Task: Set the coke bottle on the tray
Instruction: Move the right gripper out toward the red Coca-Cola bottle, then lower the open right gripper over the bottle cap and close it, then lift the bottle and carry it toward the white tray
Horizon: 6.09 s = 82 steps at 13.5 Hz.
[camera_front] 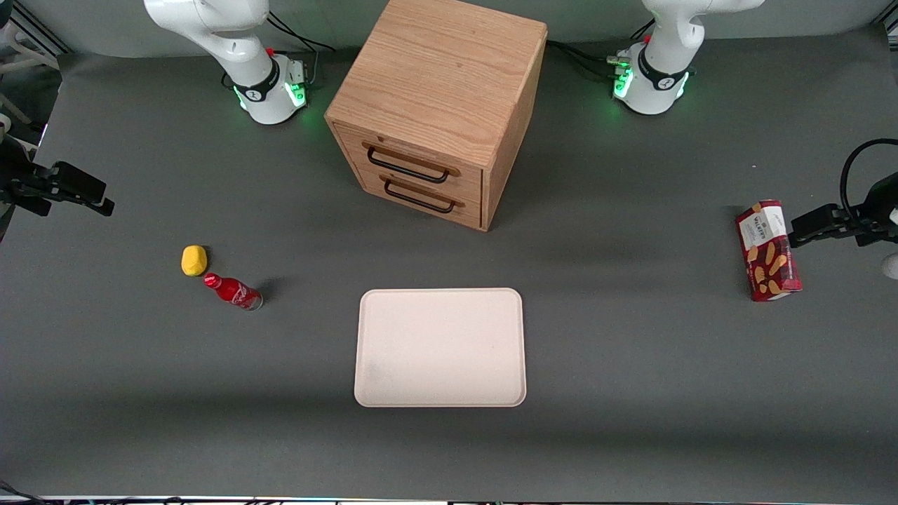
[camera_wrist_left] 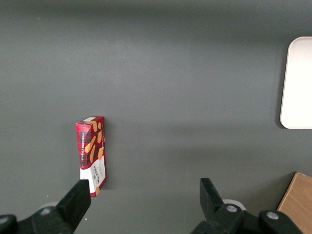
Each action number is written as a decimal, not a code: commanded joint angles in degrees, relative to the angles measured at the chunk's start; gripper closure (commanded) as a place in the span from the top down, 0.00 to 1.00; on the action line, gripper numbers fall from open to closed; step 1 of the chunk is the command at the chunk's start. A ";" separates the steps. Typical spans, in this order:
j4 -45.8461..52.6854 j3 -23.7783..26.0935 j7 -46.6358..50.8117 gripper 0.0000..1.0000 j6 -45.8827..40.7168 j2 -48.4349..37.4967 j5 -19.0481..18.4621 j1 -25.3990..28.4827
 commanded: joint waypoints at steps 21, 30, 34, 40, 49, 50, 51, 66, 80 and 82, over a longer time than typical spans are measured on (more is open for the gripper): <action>0.40 -0.59 -5.22 1.00 -1.08 1.56 0.82 -2.86; 1.81 -0.50 -4.96 1.00 1.84 5.26 0.64 0.31; -0.47 -0.42 -4.87 1.00 3.41 6.04 0.64 1.19; -12.84 -0.42 -4.69 0.98 17.36 8.24 0.73 1.63; -36.48 -0.50 -2.84 0.97 41.36 6.32 0.90 2.68; -38.95 -0.59 -2.84 0.97 44.00 5.70 0.82 2.60; -40.45 -0.59 -3.19 0.97 45.94 5.61 0.82 2.60; -40.73 -2.44 -5.13 0.00 45.27 5.61 0.73 2.60; 3.63 -2.09 -4.25 0.00 -2.63 5.78 1.08 2.60; 4.62 -1.30 -1.64 0.00 -2.64 8.14 1.60 3.38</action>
